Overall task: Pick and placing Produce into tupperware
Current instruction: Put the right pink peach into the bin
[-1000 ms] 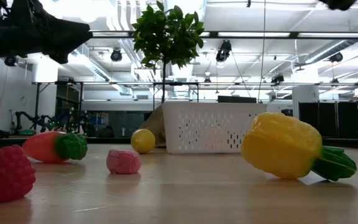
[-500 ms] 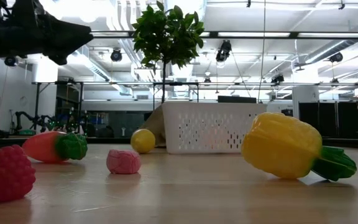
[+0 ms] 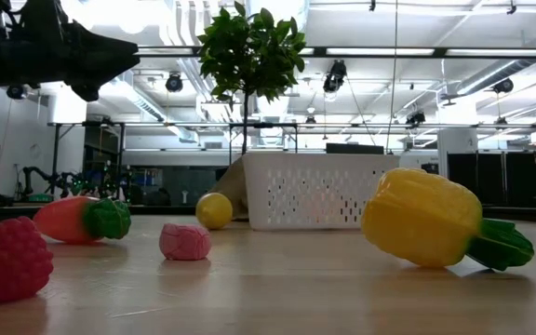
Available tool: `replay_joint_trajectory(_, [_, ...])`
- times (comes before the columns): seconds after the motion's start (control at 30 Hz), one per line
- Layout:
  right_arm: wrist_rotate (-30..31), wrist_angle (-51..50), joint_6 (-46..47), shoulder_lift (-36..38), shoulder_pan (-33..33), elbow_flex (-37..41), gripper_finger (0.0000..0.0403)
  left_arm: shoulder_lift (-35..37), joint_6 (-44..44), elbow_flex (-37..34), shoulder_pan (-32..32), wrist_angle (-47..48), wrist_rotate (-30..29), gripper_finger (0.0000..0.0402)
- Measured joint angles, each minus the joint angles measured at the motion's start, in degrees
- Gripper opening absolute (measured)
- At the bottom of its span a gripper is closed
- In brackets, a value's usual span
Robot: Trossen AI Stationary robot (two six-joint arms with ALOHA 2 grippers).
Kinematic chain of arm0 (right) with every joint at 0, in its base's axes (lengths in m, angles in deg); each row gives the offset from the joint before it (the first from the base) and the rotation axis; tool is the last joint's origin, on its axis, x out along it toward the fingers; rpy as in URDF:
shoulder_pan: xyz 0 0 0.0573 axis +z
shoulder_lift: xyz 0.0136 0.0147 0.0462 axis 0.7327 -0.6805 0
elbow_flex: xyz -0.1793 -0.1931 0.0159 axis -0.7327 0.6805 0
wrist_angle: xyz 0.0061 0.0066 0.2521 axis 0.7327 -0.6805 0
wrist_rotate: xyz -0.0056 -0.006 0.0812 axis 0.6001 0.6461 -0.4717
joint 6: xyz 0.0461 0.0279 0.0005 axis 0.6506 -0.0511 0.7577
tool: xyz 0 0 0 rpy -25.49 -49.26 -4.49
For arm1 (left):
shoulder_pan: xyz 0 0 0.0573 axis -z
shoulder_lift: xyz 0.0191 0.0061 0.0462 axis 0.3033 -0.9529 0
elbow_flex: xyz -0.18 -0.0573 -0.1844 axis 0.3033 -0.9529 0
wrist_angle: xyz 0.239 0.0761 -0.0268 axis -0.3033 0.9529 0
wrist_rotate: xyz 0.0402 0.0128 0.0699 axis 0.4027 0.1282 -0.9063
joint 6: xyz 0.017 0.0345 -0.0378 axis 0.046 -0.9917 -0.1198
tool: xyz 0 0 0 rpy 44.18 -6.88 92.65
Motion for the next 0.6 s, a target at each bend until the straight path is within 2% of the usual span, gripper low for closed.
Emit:
replay_joint_trajectory(0.37, [0.7,5.88,-0.05,-5.44,0.0,0.0,0.0325,-0.04,0.21,0.0,0.0,0.01,-0.2,0.0144])
replay_joint_trajectory(0.6, [0.71,6.34,-0.41,-5.67,0.31,0.0,0.0325,-0.04,0.19,0.01,0.0,0.03,-0.37,0.0144])
